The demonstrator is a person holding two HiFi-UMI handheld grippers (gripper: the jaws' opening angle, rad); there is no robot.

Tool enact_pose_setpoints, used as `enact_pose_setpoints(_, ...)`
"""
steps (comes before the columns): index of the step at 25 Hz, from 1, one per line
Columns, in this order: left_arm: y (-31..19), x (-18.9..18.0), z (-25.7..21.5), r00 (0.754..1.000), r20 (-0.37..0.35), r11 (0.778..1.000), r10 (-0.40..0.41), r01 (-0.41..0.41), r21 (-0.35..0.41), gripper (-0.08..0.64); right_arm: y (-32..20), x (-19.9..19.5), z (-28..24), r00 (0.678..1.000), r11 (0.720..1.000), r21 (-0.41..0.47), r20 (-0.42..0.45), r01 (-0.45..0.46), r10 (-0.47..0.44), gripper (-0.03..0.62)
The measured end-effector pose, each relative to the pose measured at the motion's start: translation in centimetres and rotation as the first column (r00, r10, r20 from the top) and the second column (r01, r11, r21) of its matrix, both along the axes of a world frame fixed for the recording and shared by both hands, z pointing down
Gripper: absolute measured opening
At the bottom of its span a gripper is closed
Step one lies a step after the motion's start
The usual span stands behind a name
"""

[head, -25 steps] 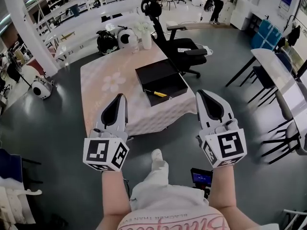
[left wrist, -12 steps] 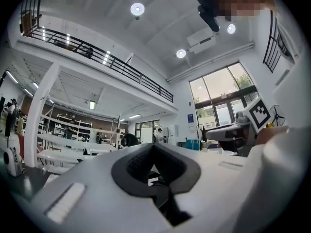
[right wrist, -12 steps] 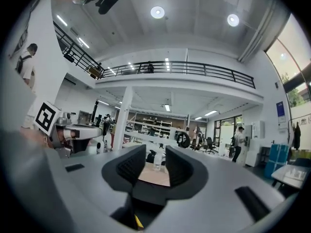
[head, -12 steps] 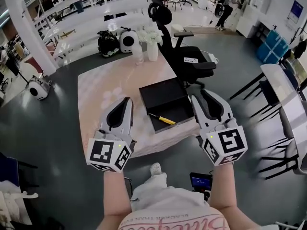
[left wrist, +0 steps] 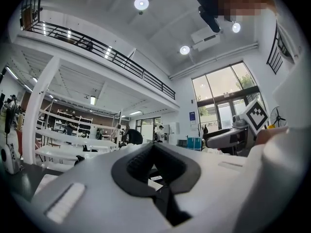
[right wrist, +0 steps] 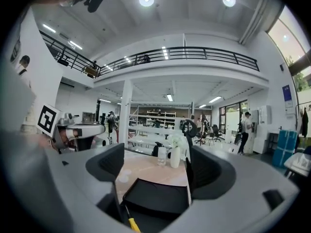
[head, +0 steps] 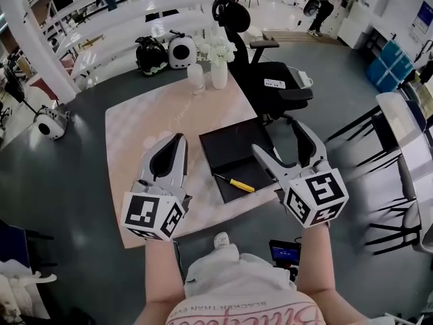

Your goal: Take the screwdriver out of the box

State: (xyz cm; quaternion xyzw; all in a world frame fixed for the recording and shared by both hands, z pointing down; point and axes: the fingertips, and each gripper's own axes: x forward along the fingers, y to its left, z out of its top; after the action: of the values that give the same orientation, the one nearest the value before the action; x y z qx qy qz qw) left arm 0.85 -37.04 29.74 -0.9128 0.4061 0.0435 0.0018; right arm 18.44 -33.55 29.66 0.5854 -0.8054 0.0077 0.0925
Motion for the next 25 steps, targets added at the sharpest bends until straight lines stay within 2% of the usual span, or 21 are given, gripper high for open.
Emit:
enact_pose_setpoints(4, -1.1, -0.1, 1.2, 1.0, 0.013, 1.0, 0.0, 0.001, -0.017, 0.009, -1.2, -0.7, 2.8, 0.999, 0.995, -0.097, -0.039, 0.03, -0.033, 0.393)
enact_pose_setpoints(9, -1.7, -0.9, 3.2, 0.999, 0.0, 0.997, -0.033, 0.033, -0.075, 0.009, -1.6, -2.2, 7.4, 0.993, 0.956, -0.278, -0.037, 0.098, -0.112, 0.391)
enact_pose_setpoints(16, -2.4, -1.5, 6.3, 0.997, 0.006, 0.985, -0.08, 0.08, -0.15, 0.009, -2.3, -3.2, 14.0, 0.98, 0.87, -0.463, -0.018, 0.169, -0.2, 0.391)
enact_pose_setpoints(19, -2.8, -2.0, 7.2, 0.994, 0.012, 0.979, -0.106, 0.107, -0.175, 0.009, -2.2, -3.6, 16.8, 0.971, 0.824, -0.53, -0.011, 0.198, -0.24, 0.39)
enact_pose_setpoints(25, -3.4, -2.2, 7.9, 0.99, 0.04, 0.972, -0.132, 0.138, -0.189, 0.009, -1.5, -3.8, 21.2, 0.951, 0.739, -0.634, -0.018, 0.227, -0.308, 0.376)
